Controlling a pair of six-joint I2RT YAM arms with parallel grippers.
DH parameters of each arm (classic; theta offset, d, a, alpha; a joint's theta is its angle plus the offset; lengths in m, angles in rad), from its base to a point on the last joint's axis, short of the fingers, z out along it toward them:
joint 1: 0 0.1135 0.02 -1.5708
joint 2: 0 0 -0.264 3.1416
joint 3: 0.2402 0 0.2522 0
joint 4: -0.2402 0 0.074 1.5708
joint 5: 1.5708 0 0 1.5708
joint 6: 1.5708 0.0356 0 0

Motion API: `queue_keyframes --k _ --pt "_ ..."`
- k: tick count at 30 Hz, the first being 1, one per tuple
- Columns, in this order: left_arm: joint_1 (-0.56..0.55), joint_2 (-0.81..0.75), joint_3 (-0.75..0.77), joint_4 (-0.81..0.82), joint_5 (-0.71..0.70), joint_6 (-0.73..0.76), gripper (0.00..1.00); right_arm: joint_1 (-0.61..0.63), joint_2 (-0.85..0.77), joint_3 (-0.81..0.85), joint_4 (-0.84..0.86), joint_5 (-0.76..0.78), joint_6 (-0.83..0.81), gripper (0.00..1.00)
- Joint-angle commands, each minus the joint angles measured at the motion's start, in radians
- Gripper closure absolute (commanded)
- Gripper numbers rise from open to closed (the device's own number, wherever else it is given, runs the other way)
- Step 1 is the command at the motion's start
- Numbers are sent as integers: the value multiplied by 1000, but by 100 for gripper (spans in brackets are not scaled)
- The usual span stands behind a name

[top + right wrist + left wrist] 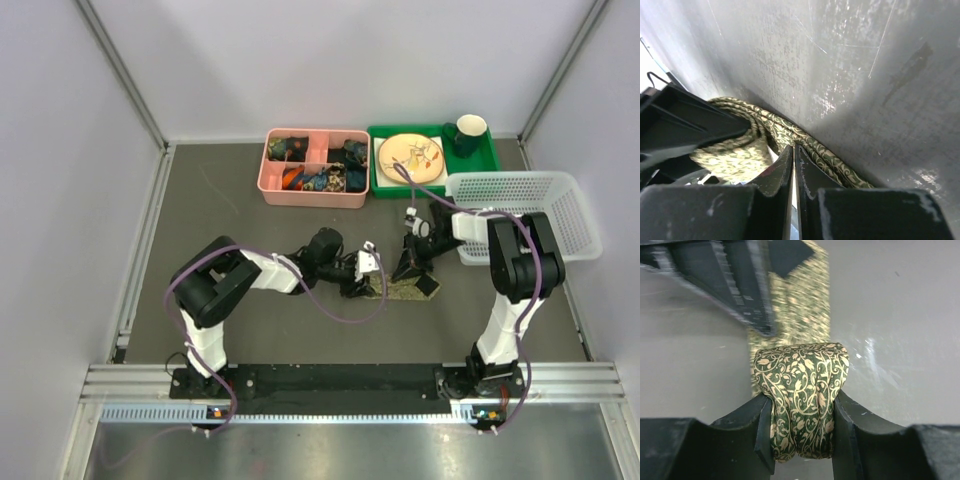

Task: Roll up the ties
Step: Roll the tie at the center of the board.

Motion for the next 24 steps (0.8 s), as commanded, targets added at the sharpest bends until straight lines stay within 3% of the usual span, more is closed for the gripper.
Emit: queue_keyframes --k 1,8,12,14,16,24 --pt "27 -61 6 94 -54 -168 89 18 52 -6 1 229 -48 96" --pt "21 -49 20 10 -94 -117 87 23 47 -8 3 226 -61 95" --pt "-2 -26 47 -180 -127 35 87 23 24 -5 -7 185 -79 94" --pt "-16 2 84 -310 -170 78 87 14 1 -6 -4 55 -96 90" --pt "-28 28 115 -428 -201 98 87 8 -27 3 -29 -60 -108 82" --pt "-54 50 142 -510 -266 98 84 -3 -126 -41 -37 -227 -137 45"
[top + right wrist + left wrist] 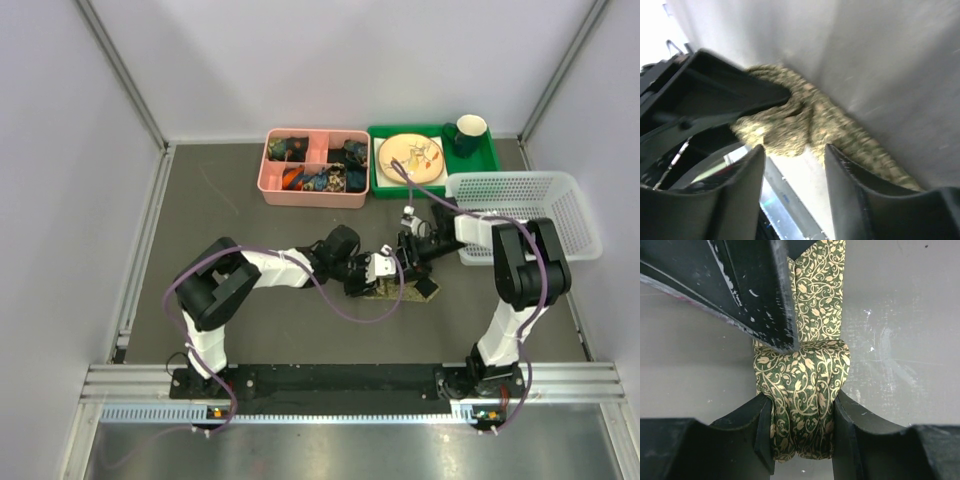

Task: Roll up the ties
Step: Roll the tie at the center of the board.

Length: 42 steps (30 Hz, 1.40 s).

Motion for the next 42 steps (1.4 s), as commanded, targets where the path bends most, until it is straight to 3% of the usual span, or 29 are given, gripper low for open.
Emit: queue_keyframes --k 1,5,10,14,16,17,19,23,25,33,42 --pt "-5 51 4 -192 -95 20 83 -4 -80 -31 6 -129 -24 43" --pt "-8 68 27 -203 -101 12 82 20 -86 -56 52 -146 14 40" --pt "-10 73 41 -214 -81 10 80 109 -60 -66 115 -54 45 50" --pt "-8 73 38 -217 -70 29 78 103 2 -59 121 0 50 86" --pt "-5 71 35 -218 -49 38 78 94 19 -57 122 7 48 92" --pt "-4 74 35 -218 -46 41 78 89 18 -59 122 7 48 100" --pt "-2 77 36 -220 -33 47 78 79 9 -63 127 0 53 100" --pt "-1 80 36 -222 -24 52 78 34 -45 -56 139 -20 69 52" --pt "-1 77 33 -220 -23 55 77 19 -68 -62 165 -42 95 44" --pt "-1 77 30 -214 -23 52 76 22 -24 -66 237 -121 168 50" --pt "-1 94 45 -202 -23 33 75 54 27 -77 178 -145 105 57"
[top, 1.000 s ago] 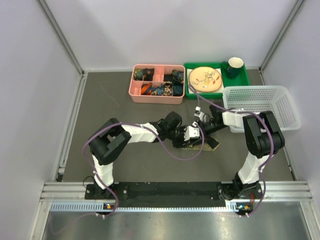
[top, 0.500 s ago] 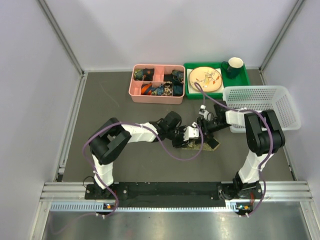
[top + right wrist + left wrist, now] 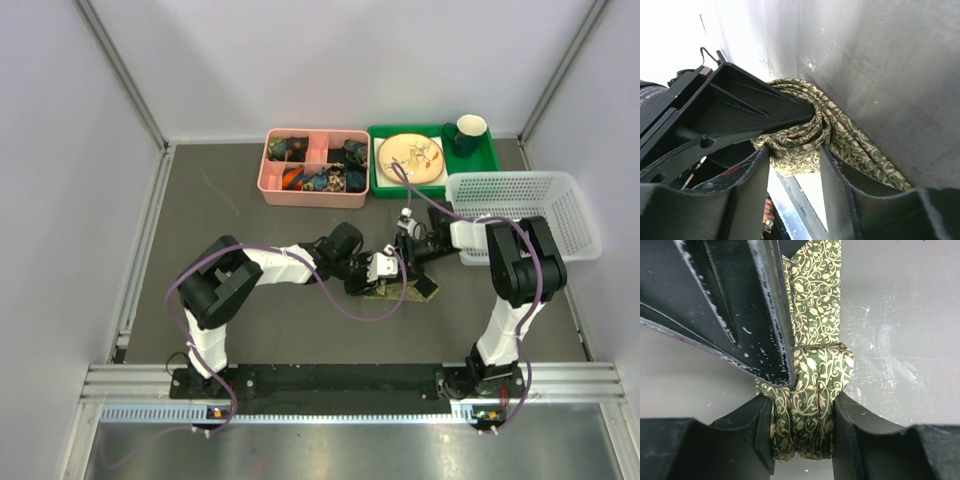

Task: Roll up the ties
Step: Roll the tie at the center of the board.

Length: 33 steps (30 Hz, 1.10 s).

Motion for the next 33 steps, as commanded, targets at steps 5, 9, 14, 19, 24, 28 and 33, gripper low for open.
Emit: queue_keyframes --k 5,9,14,19,24,28,33 --pt "4 78 -12 -105 -32 -16 75 31 19 15 -36 21 -77 87" --pt "8 83 -13 -114 -29 -17 75 17 38 40 -89 -11 -105 75" --pt "9 81 -15 -109 -25 -21 74 -11 -31 -8 -78 -94 -94 52" --pt "9 81 -15 -105 -21 -22 74 -11 -42 -26 -40 -97 -87 59" --pt "9 80 -19 -103 -14 -21 73 -9 14 -8 -1 -53 -56 84" --pt "11 78 -21 -105 1 -16 69 -9 21 -8 5 18 -48 100" --pt "69 40 -59 10 116 -85 36 -9 37 -21 -12 121 -57 100"
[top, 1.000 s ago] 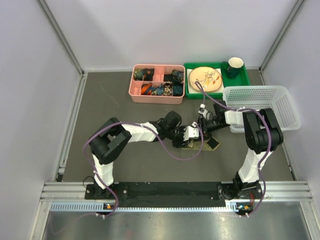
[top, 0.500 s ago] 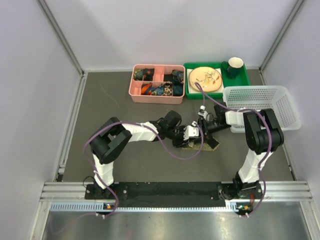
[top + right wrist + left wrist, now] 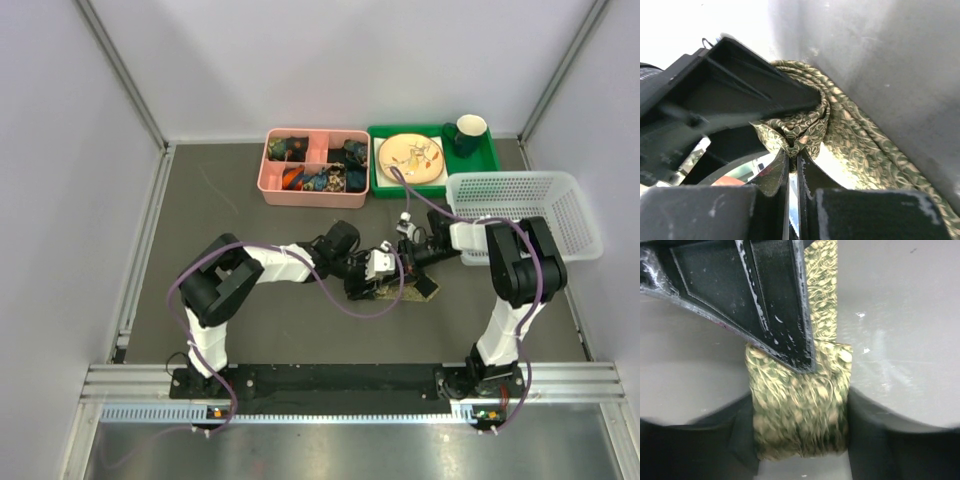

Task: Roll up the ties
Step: Roll the tie at the center of the board.

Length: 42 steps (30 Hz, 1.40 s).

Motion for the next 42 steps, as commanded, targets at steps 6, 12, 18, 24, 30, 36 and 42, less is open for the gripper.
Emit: queue_keyframes --k 6,12,18,24,30,36,42 --pt "99 -50 -129 189 208 -82 19 -5 88 22 -20 240 -48 100" --pt "102 -52 -175 363 264 -93 15 -6 112 39 -50 329 -52 100" --pt "90 2 -202 562 294 -144 12 -5 138 93 -110 430 -67 100" --pt "76 71 -178 660 286 -190 17 1 141 113 -139 470 -69 100" --pt "52 131 -149 726 251 -245 24 26 143 123 -153 510 -75 100" --pt "26 153 -133 754 218 -253 24 38 158 139 -166 518 -78 100" --pt "3 189 -107 747 186 -230 37 38 168 143 -169 509 -84 100"
